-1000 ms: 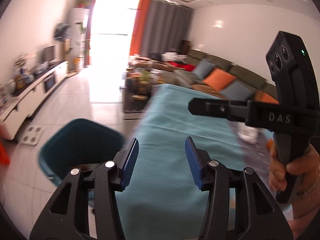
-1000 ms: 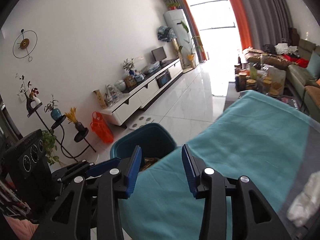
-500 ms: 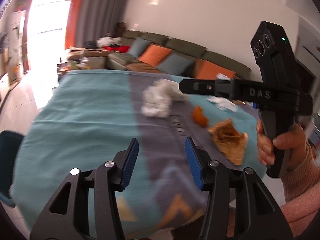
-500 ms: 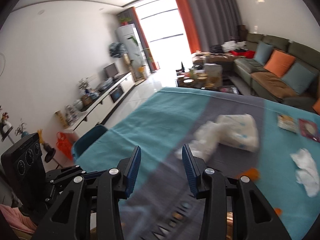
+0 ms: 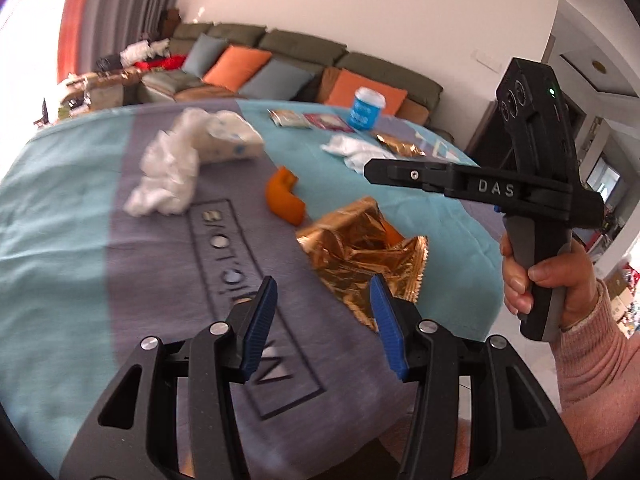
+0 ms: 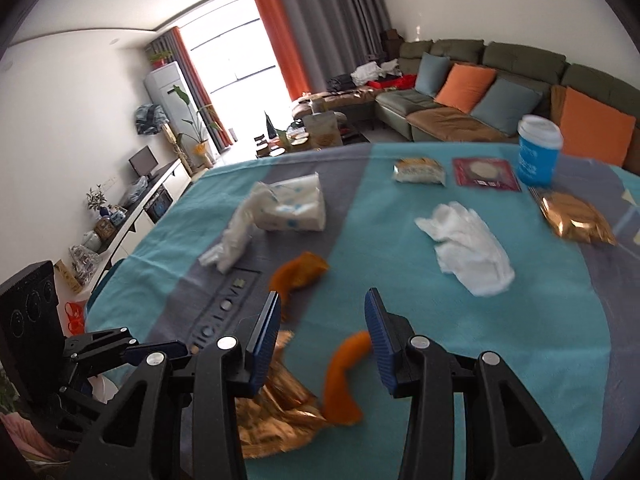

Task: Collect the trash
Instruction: 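Grasp the gold foil wrapper with the left gripper while the right gripper grasps an orange peel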

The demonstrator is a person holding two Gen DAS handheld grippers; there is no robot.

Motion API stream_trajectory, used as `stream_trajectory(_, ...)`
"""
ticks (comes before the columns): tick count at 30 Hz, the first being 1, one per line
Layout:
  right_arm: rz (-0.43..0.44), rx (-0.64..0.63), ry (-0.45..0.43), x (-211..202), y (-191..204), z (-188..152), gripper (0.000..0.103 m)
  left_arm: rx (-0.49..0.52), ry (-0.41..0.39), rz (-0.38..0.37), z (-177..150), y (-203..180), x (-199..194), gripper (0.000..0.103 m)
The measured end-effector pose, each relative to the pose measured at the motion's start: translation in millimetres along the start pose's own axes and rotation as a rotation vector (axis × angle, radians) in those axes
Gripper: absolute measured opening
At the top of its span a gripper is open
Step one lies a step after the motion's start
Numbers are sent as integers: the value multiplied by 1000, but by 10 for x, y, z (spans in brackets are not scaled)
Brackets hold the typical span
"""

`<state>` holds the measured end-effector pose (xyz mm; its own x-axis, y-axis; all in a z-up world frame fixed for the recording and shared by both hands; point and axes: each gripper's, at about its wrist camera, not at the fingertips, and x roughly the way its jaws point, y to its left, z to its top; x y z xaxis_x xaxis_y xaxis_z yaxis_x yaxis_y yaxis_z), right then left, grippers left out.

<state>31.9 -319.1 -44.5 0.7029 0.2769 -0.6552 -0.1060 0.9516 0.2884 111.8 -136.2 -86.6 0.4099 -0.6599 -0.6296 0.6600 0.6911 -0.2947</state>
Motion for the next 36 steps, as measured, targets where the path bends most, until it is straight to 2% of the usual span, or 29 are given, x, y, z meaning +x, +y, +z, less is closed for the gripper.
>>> stream_trajectory(5, -9, 34, 46, 48, -175, -167, 41, -16, 61, -16, 26, -20, 256, 50)
stream_trajectory(11, 18, 45, 87, 125, -191, -270, 40, -62, 68, -54, 119, 50, 388, 53)
stream_trajectory(12, 23, 46, 92, 144, -187, -286, 36, -66, 70, -62, 135, 48, 403, 52)
stream_trajectory(13, 28, 43, 97, 161, -178, -295, 30, -70, 73, -70, 148, 46, 421, 50)
stream_trajectory(14, 33, 40, 101, 178, -173, -302, 29, -74, 81, -81, 152, 45, 447, 44)
stream_trajectory(17, 39, 38, 105, 203, -148, -304, 23, -79, 84, -73, 143, 27, 467, 36)
stream_trajectory(19, 43, 36, 105, 212, -135, -297, 18, -73, 85, -68, 128, 10, 459, 20)
stream_trajectory(22, 44, 32, 101, 220, -115, -297, 14, -75, 84, -67, 111, 11, 434, 13)
stream_trajectory(27, 48, 22, 94, 228, -71, -276, 14, -68, 53, -67, 103, 22, 294, 5)
stream_trajectory(36, 80, -9, 67, 195, 95, -184, 14, -71, -16, -17, 61, 132, -75, 1)
